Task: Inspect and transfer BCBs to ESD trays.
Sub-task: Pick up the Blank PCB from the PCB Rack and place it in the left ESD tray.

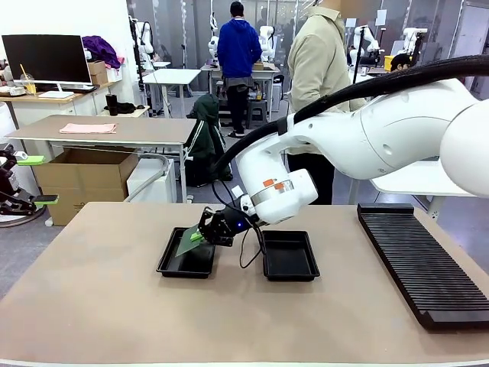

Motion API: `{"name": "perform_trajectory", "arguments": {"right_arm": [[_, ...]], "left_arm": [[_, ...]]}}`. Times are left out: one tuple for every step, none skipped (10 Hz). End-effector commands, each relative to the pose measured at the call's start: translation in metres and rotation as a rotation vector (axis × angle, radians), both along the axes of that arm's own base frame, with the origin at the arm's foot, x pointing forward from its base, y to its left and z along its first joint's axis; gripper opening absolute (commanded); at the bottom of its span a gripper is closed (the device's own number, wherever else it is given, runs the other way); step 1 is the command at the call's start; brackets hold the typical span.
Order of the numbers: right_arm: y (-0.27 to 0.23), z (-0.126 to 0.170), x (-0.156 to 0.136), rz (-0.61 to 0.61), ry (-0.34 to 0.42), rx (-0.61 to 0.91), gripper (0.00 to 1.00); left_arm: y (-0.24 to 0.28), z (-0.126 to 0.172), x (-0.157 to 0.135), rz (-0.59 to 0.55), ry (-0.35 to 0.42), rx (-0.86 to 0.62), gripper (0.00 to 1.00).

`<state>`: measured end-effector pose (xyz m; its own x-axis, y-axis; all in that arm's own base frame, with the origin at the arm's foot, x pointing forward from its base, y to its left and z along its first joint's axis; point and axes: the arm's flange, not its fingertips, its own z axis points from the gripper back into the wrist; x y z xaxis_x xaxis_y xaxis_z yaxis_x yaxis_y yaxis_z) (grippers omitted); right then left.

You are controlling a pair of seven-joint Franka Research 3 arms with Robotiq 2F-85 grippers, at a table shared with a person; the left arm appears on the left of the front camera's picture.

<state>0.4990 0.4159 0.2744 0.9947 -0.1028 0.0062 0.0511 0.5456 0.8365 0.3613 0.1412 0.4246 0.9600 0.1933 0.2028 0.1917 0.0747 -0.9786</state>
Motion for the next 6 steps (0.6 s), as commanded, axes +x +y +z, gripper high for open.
{"name": "perform_trajectory", "arguments": {"right_arm": [[0.0098,-0.0112,-0.0025,-0.029,0.000,-0.003,0.02],[0.0098,-0.0135,-0.0023,-0.034,-0.001,-0.005,0.02],[0.0105,-0.0144,-0.0027,-0.039,0.000,-0.007,0.02],[0.0120,-0.0142,-0.0044,-0.028,-0.005,-0.016,0.02],[0.0058,-0.0133,-0.0026,0.005,0.017,-0.007,0.02],[0.0058,-0.0133,-0.0026,0.005,0.017,-0.007,0.02]], "left_arm": [[0.0003,0.0002,-0.0010,0.002,0.000,-0.001,1.00],[0.0003,0.0002,-0.0010,0.002,0.000,-0.001,1.00],[0.0003,0.0002,-0.0010,0.002,0.000,-0.001,1.00],[0.0003,0.0002,-0.0010,0.002,0.000,-0.001,1.00],[0.0003,0.0002,-0.0010,0.002,0.000,-0.001,1.00],[0.0003,0.0002,-0.0010,0.002,0.000,-0.001,1.00]]}}
